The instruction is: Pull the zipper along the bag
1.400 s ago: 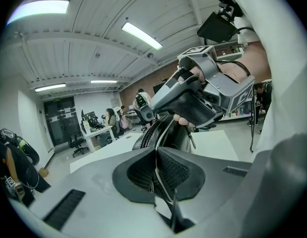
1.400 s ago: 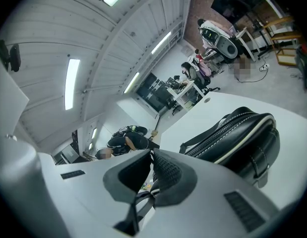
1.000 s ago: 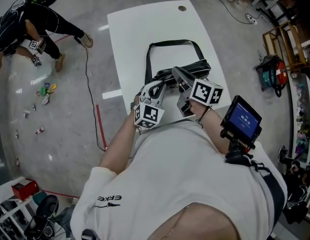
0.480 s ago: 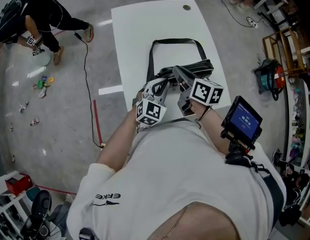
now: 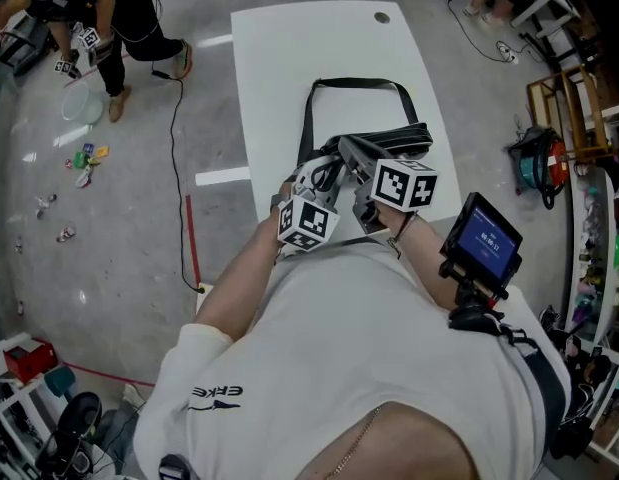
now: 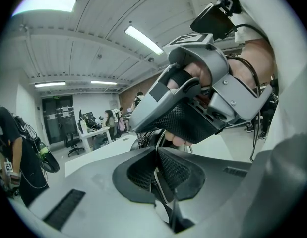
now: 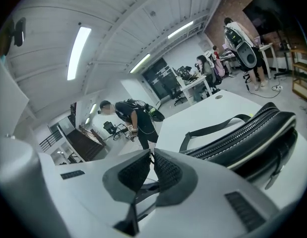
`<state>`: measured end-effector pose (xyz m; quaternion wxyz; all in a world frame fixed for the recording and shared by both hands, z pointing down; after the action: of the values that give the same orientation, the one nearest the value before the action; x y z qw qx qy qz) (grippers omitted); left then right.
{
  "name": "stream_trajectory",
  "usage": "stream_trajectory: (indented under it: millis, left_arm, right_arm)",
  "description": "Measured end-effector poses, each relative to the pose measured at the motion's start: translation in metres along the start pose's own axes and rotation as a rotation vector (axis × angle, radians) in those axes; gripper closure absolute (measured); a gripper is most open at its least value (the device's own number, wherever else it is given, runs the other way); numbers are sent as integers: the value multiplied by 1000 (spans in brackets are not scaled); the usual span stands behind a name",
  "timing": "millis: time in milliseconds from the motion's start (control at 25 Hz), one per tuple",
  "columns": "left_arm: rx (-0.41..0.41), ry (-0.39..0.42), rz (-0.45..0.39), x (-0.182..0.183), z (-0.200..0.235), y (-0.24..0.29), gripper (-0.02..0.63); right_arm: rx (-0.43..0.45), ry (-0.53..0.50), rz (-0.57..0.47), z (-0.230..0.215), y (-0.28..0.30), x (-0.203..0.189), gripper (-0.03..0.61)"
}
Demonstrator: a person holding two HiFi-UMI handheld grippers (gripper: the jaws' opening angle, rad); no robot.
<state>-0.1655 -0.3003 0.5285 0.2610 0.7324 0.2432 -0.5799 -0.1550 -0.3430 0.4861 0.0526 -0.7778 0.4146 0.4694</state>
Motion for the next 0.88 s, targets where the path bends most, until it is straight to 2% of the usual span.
stream_trajectory:
  millis: [520,880]
  left_arm:
    - [0,-9,-14,3,-2,-3,598]
    - [-8,-19,-21,3,-2,-1,598]
  right_arm:
    - [16,-122,123,10,9,-14,558]
    - [25,-85,93,7,8,-11,560]
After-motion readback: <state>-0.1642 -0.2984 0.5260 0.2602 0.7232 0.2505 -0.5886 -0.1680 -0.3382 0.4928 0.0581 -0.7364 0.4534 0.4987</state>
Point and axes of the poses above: the fingertips, and each gripper's own axes: y forward along the fingers, z to its left, x out of its top, the point moved 2 cm from there along -y, backward along the fingers, and after that the axes turned 10 degrees about -z, right-handed, at the moved point
